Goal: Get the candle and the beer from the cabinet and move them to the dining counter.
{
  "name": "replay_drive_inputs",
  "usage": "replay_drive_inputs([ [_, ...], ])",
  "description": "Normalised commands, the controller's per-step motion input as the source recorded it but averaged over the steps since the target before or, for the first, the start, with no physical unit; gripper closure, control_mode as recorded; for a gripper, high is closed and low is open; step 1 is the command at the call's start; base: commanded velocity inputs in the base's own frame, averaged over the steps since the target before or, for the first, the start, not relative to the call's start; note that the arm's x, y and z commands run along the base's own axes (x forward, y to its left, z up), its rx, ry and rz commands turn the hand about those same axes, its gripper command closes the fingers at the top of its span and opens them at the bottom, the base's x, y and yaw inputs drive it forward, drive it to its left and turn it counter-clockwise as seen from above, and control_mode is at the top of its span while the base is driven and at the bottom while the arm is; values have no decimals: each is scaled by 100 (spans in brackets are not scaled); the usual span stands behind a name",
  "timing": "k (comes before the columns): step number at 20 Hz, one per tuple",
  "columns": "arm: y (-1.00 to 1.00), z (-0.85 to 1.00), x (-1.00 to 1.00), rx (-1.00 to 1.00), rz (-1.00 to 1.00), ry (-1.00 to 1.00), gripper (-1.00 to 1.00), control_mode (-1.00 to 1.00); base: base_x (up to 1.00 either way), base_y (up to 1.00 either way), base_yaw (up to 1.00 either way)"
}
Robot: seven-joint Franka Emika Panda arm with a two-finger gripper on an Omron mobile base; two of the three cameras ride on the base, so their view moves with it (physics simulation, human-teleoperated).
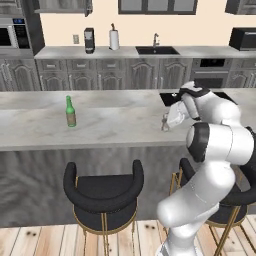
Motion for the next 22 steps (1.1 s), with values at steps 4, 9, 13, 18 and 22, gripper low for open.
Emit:
replay_drive_inputs([
  [4, 0, -33, 16, 0, 1, 0, 100, -100, 0, 0, 0],
  [9, 0, -31, 23, 0, 1, 0, 100, -100, 0, 0, 0],
  [13, 0, -29, 31, 0, 2, 0, 100, -100, 0, 0, 0],
  [18, 0, -32, 35, 0, 3, 0, 100, -100, 0, 0, 0],
  [22, 0, -33, 16, 0, 4, 0, 100, -100, 0, 0, 0],
])
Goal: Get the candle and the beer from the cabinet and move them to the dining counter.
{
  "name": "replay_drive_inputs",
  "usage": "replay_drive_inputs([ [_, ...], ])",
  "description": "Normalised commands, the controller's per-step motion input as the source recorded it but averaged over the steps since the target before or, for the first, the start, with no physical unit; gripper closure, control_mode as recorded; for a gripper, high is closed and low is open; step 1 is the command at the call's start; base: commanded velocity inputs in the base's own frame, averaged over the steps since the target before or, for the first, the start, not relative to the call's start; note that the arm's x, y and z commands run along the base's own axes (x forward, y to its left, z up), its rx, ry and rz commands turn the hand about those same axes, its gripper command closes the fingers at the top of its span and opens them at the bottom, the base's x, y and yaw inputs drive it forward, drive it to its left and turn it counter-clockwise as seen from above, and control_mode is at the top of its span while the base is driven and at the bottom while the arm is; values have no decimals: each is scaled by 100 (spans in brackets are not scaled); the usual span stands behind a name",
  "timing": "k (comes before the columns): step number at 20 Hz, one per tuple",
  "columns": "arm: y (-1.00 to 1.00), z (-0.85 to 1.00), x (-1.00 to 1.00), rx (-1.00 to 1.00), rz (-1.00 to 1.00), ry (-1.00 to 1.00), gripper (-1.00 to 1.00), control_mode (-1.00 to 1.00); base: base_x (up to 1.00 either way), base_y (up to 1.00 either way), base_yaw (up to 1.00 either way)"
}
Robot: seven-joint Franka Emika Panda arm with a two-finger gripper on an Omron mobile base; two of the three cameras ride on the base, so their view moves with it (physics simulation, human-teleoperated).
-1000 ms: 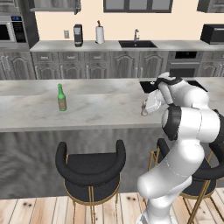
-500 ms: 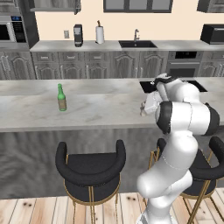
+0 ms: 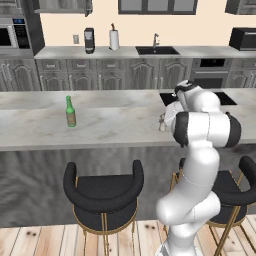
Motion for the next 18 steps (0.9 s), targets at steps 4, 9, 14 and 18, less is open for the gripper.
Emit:
replay_drive_inputs([
  [4, 10, -43, 1, -1, 4, -1, -100, -100, 0, 0, 0],
  [9, 16, -20, -6, 0, 2, -4, -100, -100, 0, 0, 0],
  [14, 20, -1, -3, 0, 0, 0, -100, -100, 0, 0, 0],
  [18, 17, 0, 0, 0, 0, 0, -100, -100, 0, 0, 0],
])
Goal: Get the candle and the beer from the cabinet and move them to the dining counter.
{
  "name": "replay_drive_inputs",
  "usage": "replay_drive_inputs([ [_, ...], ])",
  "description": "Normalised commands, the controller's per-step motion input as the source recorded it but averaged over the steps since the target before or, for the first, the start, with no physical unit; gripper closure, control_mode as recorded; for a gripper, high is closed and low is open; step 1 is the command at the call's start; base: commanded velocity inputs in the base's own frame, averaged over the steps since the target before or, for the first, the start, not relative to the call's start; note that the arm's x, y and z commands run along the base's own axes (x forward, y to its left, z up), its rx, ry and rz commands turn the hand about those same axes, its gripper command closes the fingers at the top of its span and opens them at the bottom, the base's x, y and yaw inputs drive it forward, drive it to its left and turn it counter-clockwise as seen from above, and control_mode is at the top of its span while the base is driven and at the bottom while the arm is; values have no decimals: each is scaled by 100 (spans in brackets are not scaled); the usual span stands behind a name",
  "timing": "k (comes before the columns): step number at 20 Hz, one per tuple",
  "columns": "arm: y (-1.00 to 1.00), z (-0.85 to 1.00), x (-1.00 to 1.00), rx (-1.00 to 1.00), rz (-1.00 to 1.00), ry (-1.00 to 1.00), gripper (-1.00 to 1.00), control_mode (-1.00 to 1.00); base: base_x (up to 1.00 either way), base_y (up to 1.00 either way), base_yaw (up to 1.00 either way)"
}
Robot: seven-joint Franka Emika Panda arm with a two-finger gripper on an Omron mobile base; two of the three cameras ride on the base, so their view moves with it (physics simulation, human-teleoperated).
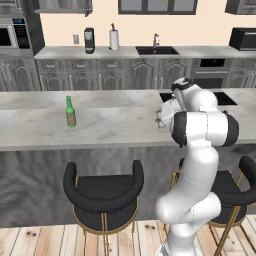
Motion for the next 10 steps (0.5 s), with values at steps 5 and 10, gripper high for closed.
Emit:
replay_drive_inputs([
  [5, 10, 0, -2, 0, 0, 0, -100, -100, 0, 0, 0],
  [10, -1, 0, -15, 0, 0, 0, -100, -100, 0, 0, 0],
])
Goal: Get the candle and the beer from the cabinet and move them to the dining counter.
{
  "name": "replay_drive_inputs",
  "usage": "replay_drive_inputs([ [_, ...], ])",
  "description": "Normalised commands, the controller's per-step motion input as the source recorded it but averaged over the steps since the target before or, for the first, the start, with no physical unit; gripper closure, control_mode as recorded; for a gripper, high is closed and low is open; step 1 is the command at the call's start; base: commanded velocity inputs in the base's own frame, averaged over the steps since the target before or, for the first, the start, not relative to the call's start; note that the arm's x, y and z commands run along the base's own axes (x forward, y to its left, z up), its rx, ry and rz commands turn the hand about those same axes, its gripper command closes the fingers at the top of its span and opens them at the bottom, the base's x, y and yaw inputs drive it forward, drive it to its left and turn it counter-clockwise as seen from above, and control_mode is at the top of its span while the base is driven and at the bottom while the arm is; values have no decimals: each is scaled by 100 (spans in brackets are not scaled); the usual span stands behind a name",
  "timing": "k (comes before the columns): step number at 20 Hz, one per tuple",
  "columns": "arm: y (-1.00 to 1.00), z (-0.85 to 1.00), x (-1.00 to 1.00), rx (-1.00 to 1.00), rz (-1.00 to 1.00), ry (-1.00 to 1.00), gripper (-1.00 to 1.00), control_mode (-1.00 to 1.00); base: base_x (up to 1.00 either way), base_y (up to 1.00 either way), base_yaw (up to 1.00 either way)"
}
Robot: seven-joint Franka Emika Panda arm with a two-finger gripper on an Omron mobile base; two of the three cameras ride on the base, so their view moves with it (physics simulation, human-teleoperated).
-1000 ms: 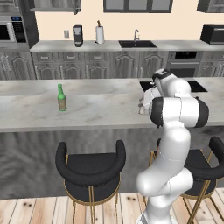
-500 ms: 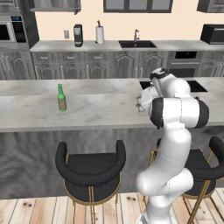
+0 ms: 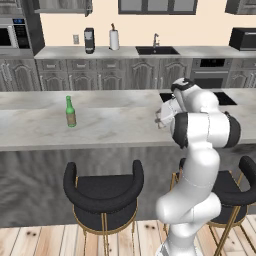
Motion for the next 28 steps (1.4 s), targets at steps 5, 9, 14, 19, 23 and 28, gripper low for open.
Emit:
replay_drive_inputs([
  [5, -16, -1, -26, 0, 0, -1, -100, -100, 0, 0, 0],
  [9, -11, 0, -23, 0, 0, -4, -100, -100, 0, 0, 0],
  [14, 0, 5, -2, 0, 0, -2, -100, -100, 0, 0, 0],
  [19, 0, 7, 0, 0, 0, -2, -100, -100, 0, 0, 0],
  [23, 0, 1, -1, 0, 0, 0, -100, -100, 0, 0, 0],
  [28, 0, 12, -7, 0, 0, 0, -100, -100, 0, 0, 0],
])
